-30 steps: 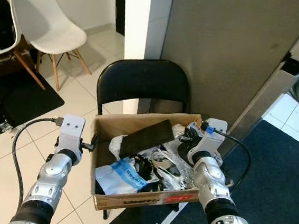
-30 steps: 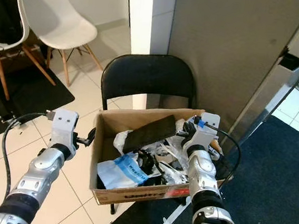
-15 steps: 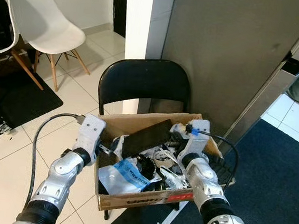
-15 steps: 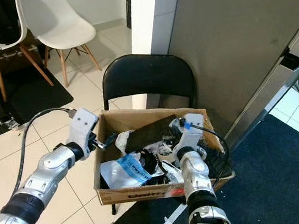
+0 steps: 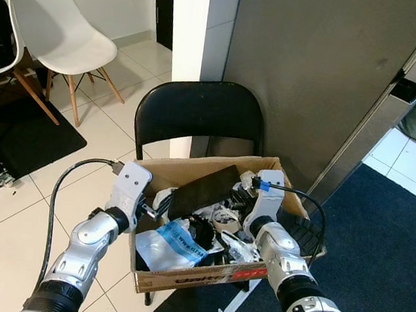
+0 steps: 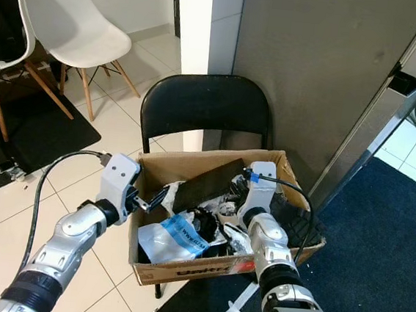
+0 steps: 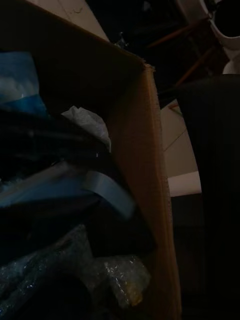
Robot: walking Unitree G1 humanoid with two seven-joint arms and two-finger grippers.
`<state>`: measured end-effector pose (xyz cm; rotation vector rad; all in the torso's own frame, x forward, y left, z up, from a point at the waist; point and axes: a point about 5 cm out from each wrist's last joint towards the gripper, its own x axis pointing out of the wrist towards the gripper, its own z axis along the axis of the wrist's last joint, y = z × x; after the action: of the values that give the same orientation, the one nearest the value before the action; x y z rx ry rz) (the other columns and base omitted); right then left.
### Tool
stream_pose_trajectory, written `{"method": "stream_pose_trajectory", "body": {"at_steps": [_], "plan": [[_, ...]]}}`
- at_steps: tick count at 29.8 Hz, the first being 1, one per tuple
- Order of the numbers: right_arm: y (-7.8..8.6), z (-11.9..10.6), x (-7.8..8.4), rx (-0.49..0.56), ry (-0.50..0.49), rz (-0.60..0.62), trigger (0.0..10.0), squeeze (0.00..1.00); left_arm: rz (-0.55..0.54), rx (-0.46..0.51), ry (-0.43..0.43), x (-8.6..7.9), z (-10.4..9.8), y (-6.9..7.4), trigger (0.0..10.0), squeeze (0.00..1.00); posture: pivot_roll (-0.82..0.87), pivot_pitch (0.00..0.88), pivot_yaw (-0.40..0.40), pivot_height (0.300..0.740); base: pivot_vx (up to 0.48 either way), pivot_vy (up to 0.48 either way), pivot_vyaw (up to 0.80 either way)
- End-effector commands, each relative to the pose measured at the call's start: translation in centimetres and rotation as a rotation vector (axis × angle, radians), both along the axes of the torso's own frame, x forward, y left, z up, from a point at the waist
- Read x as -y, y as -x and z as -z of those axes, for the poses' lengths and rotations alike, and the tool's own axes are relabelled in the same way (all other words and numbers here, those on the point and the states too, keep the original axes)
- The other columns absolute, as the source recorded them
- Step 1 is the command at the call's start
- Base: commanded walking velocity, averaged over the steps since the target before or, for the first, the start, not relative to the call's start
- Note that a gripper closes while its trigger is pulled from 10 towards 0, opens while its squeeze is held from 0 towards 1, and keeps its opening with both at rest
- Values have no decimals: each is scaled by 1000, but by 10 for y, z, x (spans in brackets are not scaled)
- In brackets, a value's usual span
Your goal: Picking trash to rubbish bin
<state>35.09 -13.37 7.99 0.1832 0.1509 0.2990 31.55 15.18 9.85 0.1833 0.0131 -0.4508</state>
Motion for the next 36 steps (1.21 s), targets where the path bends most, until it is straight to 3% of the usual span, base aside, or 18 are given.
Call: {"method": "stream_pose_trajectory", "body": {"at_steps": [1,2,4,6,7,8,11,14,17,23,29,36], "plan": [[-2,-2,6,2,-108,78,10000,451,9,-12,0,4,5,3,10000,0,64,139,2,740,0,0,0],[-4,-6,13,10,-216,143,10000,0,-4,-9,-5,3,5,3,10000,0,64,139,2,740,0,0,0],[-7,-13,33,34,-416,268,10000,0,-77,16,-10,-5,2,1,10000,0,65,136,7,740,0,0,0],[-7,-16,46,61,-464,324,10000,0,-161,25,2,-14,0,-1,10000,0,63,132,11,740,0,0,0],[-4,-15,53,63,-421,343,10000,0,-242,15,35,-23,0,-3,10000,0,58,130,12,740,0,0,0],[-4,-15,53,63,-421,343,10000,0,-242,15,35,-23,0,-3,10000,0,58,130,12,740,0,0,0],[8,-4,64,68,-230,339,10000,0,-383,-34,96,-43,7,-1,10000,0,54,125,17,740,0,0,0],[13,0,66,63,-188,341,10000,0,-402,-51,80,-45,10,1,10000,0,48,124,19,740,0,0,0],[27,13,76,54,-77,398,10000,0,-455,-73,29,-49,19,6,10000,0,48,121,22,740,0,0,0],[37,21,72,56,-32,375,10000,0,-489,-72,77,-47,23,16,10000,0,43,113,29,740,0,0,0],[40,21,60,71,-8,323,10000,0,-492,-68,109,-46,23,19,10000,0,40,101,26,740,0,0,0],[41,24,57,70,14,309,10000,0,-485,-71,133,-43,23,19,10000,0,38,95,24,740,0,0,0]]}}
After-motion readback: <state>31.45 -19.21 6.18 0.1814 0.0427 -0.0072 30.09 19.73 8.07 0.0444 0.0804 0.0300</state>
